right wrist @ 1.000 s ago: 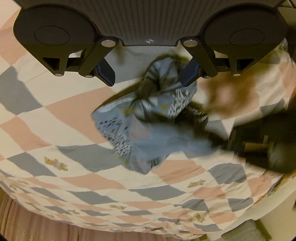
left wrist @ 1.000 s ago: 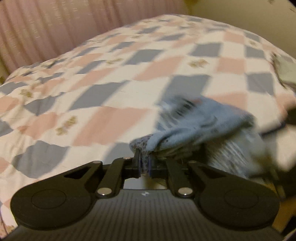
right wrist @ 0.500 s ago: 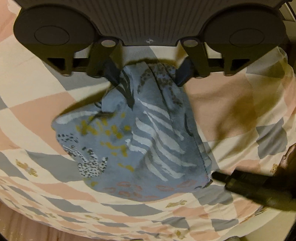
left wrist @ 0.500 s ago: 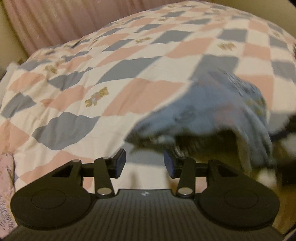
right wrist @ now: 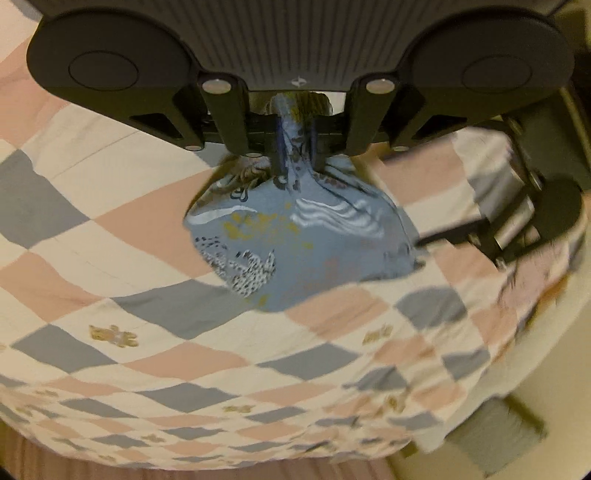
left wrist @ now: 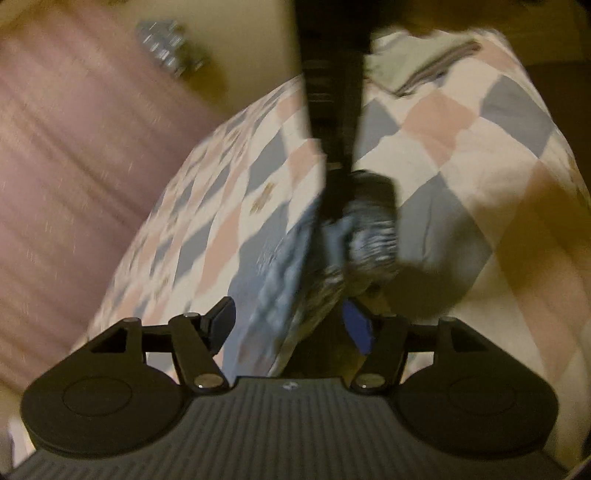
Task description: Fold clothes
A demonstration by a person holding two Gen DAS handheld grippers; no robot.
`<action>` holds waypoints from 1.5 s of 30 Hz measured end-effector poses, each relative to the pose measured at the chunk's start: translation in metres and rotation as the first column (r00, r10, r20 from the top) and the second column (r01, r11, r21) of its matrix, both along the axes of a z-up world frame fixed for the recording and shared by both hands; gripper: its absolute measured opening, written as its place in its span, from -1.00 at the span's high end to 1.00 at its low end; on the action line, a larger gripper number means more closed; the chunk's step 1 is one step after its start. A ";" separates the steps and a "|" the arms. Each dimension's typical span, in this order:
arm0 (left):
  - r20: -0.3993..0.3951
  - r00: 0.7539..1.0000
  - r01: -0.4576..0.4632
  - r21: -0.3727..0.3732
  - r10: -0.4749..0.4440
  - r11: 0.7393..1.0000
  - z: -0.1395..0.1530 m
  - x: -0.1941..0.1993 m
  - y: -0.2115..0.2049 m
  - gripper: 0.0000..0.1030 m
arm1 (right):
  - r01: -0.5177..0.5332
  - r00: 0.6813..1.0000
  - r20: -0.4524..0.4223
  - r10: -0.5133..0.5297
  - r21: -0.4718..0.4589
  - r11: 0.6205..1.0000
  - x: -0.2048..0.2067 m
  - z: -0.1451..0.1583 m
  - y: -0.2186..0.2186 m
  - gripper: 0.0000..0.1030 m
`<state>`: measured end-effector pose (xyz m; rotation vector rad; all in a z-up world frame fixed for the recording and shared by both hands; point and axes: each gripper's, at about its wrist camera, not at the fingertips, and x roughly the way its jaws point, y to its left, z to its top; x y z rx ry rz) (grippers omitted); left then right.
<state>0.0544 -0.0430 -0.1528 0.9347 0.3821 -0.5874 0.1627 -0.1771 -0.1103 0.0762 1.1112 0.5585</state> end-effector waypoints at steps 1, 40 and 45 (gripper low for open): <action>0.017 0.999 0.028 0.015 -0.028 0.999 -0.002 0.001 -0.005 -0.20 | 0.005 1.000 -0.006 -0.005 0.013 1.000 0.004 0.002 -0.002 0.90; -0.403 0.757 -0.619 -0.189 0.514 0.762 0.025 0.155 0.148 0.18 | -0.154 0.959 0.221 0.175 -0.109 0.982 0.037 -0.110 0.103 0.50; -0.249 0.876 -0.442 -0.066 0.414 0.895 0.021 0.119 0.135 0.07 | -0.109 0.980 0.165 0.113 -0.034 0.993 0.046 -0.083 0.076 0.62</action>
